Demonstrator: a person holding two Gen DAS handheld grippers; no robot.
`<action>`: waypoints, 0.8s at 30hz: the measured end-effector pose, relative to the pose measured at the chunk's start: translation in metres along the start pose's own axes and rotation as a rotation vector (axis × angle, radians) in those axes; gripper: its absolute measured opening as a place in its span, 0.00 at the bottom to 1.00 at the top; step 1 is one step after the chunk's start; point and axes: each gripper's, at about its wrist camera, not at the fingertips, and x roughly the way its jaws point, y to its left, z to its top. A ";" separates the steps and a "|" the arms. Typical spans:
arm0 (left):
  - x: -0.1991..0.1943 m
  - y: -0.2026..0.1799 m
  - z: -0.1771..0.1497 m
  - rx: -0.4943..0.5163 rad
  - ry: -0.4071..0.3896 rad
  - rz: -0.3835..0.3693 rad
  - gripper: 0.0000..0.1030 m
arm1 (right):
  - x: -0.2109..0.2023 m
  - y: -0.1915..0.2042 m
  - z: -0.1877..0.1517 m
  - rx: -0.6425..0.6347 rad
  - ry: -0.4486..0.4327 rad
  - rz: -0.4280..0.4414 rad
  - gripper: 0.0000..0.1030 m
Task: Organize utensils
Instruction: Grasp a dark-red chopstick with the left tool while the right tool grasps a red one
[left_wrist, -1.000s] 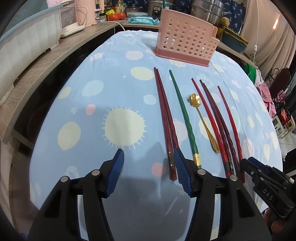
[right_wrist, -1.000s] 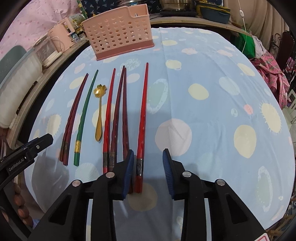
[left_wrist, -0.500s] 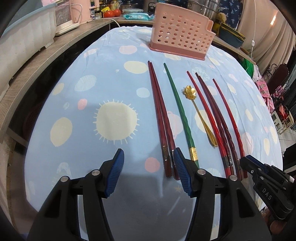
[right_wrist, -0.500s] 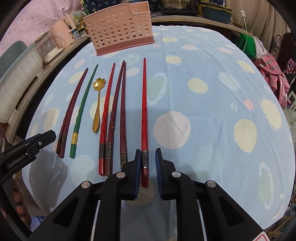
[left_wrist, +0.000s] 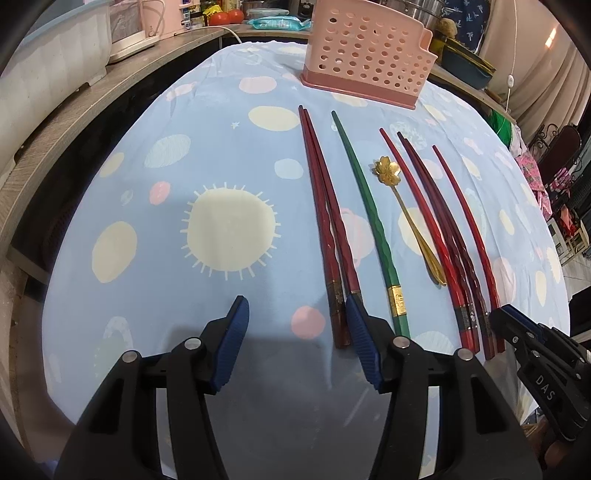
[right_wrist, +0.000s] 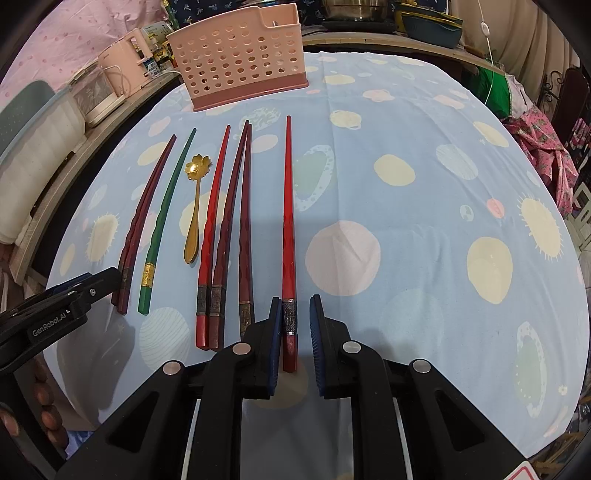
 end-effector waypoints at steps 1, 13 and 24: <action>0.001 -0.001 0.000 0.005 0.001 0.008 0.50 | 0.000 0.000 0.000 0.000 0.000 -0.001 0.14; -0.001 0.007 -0.002 0.001 -0.011 0.002 0.12 | -0.001 -0.001 0.000 -0.004 -0.003 0.002 0.14; -0.008 0.011 -0.002 -0.010 -0.007 -0.028 0.07 | -0.004 -0.001 -0.003 -0.009 -0.005 0.010 0.07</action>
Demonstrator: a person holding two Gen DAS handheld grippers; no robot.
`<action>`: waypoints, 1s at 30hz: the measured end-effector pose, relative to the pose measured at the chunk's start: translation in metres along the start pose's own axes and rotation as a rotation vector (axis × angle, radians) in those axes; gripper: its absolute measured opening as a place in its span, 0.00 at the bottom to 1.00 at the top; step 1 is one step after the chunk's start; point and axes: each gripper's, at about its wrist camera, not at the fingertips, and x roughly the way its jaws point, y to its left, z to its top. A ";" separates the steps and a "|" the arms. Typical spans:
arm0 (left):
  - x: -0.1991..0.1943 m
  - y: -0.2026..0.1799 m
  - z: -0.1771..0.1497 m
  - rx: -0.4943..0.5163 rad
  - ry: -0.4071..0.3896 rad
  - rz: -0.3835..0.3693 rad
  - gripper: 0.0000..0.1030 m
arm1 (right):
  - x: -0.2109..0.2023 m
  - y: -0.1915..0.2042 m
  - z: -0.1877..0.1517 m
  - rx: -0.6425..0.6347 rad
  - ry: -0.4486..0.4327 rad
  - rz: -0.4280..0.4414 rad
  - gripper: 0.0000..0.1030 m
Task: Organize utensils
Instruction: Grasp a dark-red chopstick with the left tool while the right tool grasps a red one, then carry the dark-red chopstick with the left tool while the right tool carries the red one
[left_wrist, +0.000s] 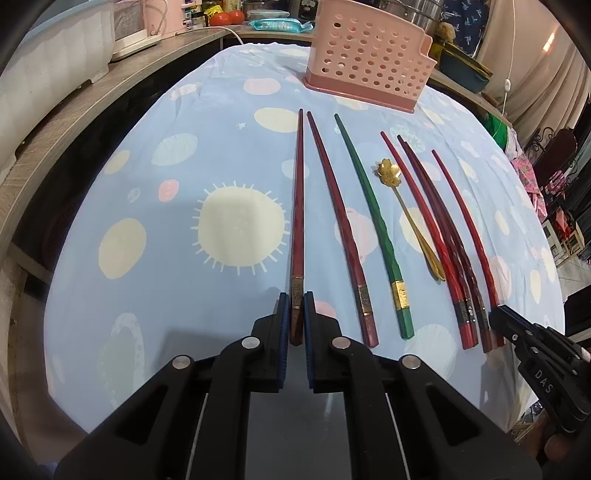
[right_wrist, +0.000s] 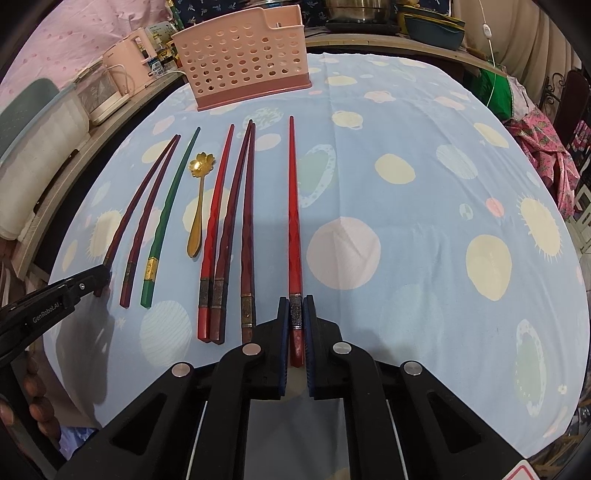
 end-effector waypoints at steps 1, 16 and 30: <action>-0.003 0.001 0.000 -0.003 -0.004 -0.001 0.07 | 0.000 0.000 0.000 0.001 -0.001 0.001 0.07; -0.064 0.001 0.020 -0.029 -0.125 -0.042 0.07 | -0.049 -0.007 0.017 0.053 -0.107 0.072 0.07; -0.111 -0.004 0.071 -0.029 -0.278 -0.038 0.07 | -0.110 -0.001 0.072 0.036 -0.305 0.115 0.07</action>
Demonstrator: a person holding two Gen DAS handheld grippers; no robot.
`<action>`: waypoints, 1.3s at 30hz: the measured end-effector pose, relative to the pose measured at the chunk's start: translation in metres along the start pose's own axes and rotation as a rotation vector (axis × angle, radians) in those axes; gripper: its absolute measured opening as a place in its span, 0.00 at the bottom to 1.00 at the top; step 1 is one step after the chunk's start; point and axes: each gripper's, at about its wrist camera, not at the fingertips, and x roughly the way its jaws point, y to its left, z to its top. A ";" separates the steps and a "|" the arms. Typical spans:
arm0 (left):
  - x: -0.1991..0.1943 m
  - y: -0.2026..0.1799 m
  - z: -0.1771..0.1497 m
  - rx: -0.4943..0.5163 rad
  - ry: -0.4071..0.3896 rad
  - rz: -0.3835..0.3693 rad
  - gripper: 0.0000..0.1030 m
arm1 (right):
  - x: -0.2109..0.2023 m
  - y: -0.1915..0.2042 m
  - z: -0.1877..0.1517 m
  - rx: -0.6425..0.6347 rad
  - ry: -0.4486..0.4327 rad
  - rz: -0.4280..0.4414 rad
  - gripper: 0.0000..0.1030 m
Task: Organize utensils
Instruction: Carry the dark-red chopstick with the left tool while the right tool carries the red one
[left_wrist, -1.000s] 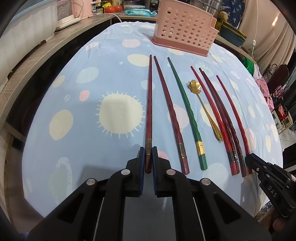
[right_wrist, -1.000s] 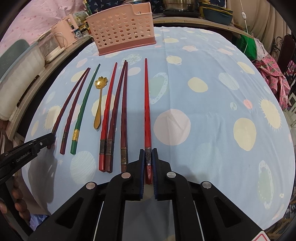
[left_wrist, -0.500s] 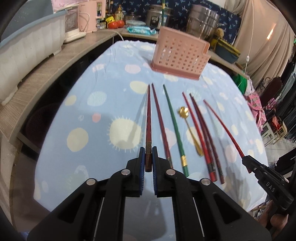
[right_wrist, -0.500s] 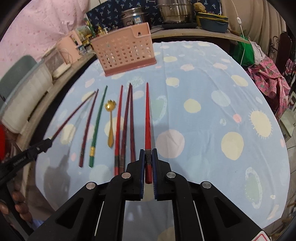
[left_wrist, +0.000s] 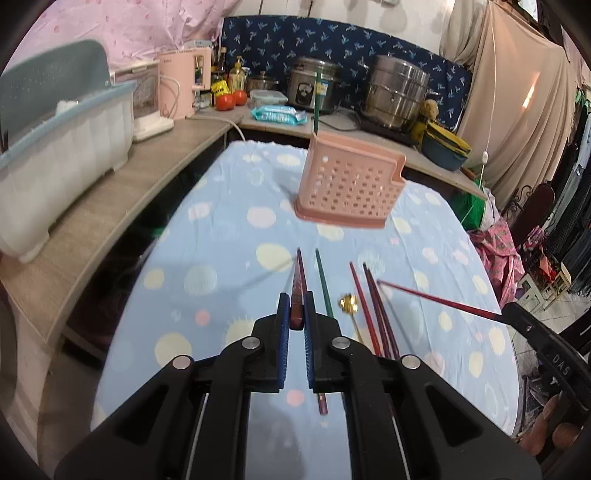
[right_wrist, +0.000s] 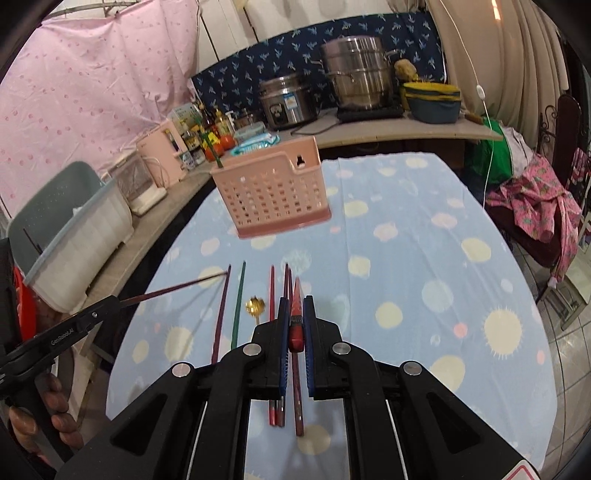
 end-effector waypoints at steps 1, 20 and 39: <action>-0.001 -0.001 0.004 0.002 -0.008 0.005 0.07 | -0.001 0.000 0.005 0.001 -0.010 0.002 0.07; -0.006 -0.032 0.103 0.050 -0.167 -0.032 0.07 | 0.003 -0.008 0.104 0.025 -0.175 0.026 0.07; -0.008 -0.060 0.238 0.066 -0.398 -0.054 0.07 | 0.022 0.004 0.251 0.085 -0.398 0.121 0.07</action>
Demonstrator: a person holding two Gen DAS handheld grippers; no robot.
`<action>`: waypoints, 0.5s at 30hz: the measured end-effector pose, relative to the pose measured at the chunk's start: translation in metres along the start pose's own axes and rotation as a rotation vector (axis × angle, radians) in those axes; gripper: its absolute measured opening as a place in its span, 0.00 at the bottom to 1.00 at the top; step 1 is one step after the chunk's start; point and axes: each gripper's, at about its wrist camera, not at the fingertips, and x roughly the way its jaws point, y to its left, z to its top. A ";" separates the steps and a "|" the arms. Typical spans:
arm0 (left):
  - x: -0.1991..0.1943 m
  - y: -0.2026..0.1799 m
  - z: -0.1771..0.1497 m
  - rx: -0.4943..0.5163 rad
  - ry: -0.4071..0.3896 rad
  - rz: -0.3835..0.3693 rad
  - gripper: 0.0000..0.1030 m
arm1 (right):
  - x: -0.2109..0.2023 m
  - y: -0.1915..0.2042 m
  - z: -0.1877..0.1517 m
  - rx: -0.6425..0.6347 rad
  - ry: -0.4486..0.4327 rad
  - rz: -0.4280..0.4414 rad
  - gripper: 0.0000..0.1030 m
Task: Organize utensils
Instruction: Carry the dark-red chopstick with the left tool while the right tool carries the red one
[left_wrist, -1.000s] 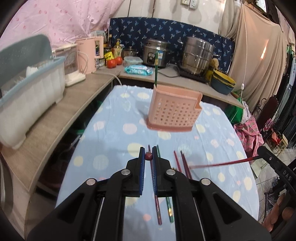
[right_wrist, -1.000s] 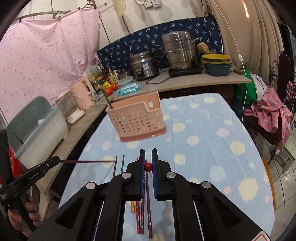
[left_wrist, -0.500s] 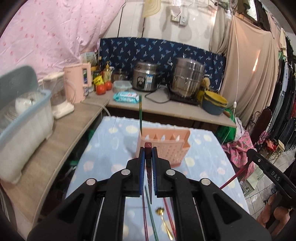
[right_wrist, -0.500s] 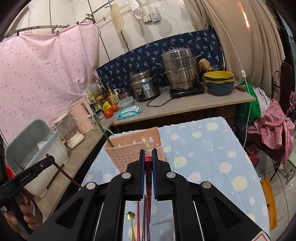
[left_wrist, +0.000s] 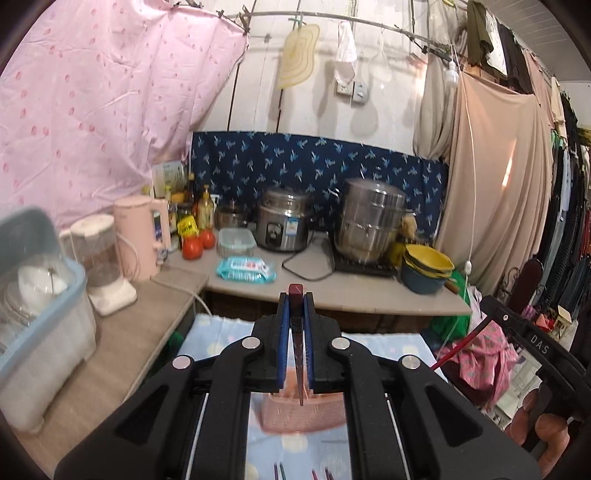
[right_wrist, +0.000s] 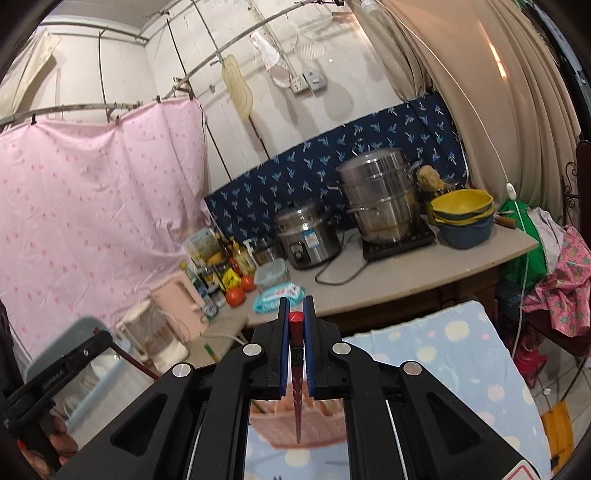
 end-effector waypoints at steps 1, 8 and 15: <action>0.006 0.000 0.003 0.000 -0.004 0.005 0.07 | 0.007 0.001 0.005 0.006 -0.009 0.005 0.07; 0.052 0.008 -0.005 0.002 0.037 0.029 0.07 | 0.060 -0.003 0.006 0.026 0.004 0.000 0.07; 0.092 0.021 -0.035 -0.004 0.132 0.054 0.07 | 0.100 -0.015 -0.023 0.015 0.095 -0.041 0.07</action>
